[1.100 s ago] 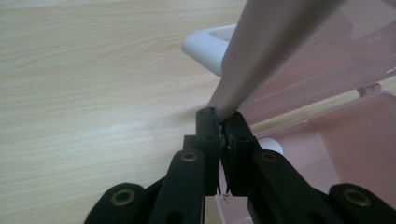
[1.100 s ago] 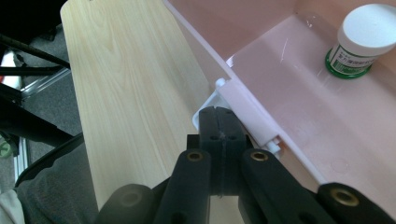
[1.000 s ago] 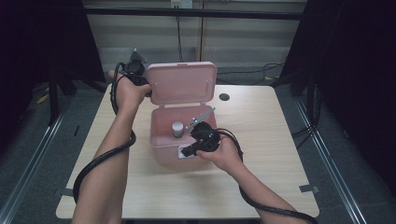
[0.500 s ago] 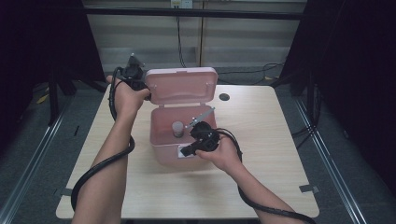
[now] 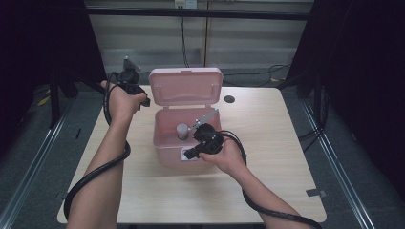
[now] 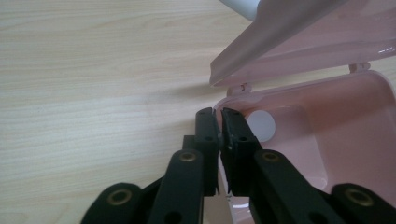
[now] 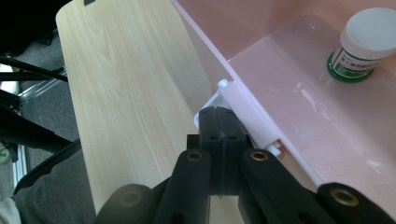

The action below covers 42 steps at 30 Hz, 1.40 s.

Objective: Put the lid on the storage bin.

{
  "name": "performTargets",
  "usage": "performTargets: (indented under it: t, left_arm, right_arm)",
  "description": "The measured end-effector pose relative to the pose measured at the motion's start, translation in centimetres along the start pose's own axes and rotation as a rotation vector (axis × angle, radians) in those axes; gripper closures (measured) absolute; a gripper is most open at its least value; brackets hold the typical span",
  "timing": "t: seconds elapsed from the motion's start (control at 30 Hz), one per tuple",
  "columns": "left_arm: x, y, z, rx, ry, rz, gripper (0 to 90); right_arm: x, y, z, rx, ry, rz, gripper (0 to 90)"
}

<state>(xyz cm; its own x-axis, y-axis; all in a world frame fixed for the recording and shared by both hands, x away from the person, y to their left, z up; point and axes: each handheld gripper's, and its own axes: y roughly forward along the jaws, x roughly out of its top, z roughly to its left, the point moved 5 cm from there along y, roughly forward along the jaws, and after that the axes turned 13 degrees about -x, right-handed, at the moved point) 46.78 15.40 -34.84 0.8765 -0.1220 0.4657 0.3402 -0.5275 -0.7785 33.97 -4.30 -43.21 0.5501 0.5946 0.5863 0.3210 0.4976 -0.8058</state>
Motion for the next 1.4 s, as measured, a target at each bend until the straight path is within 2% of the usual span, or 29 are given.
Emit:
performTargets:
  t: [0.07,0.1,0.13,0.2,0.27,0.43,0.5,0.7,0.77,0.8,0.97,1.07,1.17,1.23,1.4]
  left_arm:
    - [0.4,-0.3,0.1,0.007,0.018,-0.023,77.6]
    - [0.5,-0.3,0.0,-0.006,0.024,-0.021,75.3]
    - [0.6,-0.3,-0.1,-0.008,0.016,-0.026,74.4]
    - [0.8,-0.3,-0.4,-0.005,0.033,-0.021,72.7]
    - [0.8,-0.1,-0.6,0.007,0.034,0.009,72.0]
    - [1.3,-0.4,0.1,0.007,0.004,0.002,72.9]
    - [1.9,-1.1,0.7,0.027,-0.008,0.004,75.0]
    - [4.1,-2.7,1.2,0.048,-0.007,-0.037,78.9]
    - [5.0,-3.0,0.9,0.028,-0.005,-0.061,79.0]
    - [5.3,-3.0,0.7,0.031,0.002,-0.055,79.2]
    - [6.6,-2.6,-0.5,-0.011,0.027,-0.067,79.2]
    - [7.2,-2.3,-1.0,-0.018,0.047,-0.068,80.0]
    - [7.6,-2.1,-1.2,-0.002,0.068,-0.059,81.2]
    - [7.7,-2.1,-1.3,-0.007,0.058,-0.064,82.0]
    - [8.3,-2.4,-1.4,-0.014,0.063,-0.079,80.4]
  right_arm:
    - [0.0,0.0,0.0,0.0,-0.002,0.002,90.0]
    - [0.0,0.0,0.0,0.0,-0.001,0.003,90.0]
    - [0.0,0.0,0.0,0.0,-0.004,0.001,90.0]
    - [0.0,0.0,0.0,0.001,-0.004,-0.001,90.0]
    - [0.0,0.0,0.0,0.004,-0.002,-0.003,90.0]
    - [-0.1,0.0,0.0,0.006,0.002,-0.005,90.0]
    - [-0.1,0.0,0.0,0.003,-0.002,-0.005,90.0]
    - [-0.1,0.0,-0.2,0.02,-0.013,-0.006,90.0]
    - [-0.1,0.0,-0.1,0.02,-0.01,-0.002,90.0]
    - [-0.1,0.0,-0.1,0.021,-0.012,-0.002,90.0]
    - [0.0,0.0,-0.3,0.032,-0.004,0.001,90.0]
    - [0.1,0.0,-0.4,0.043,-0.008,0.004,90.0]
    - [0.3,0.1,-0.4,0.038,-0.024,0.005,90.0]
    - [0.4,0.2,-0.3,0.04,-0.024,0.011,90.0]
    - [0.5,0.3,-0.4,0.045,-0.023,0.008,90.0]
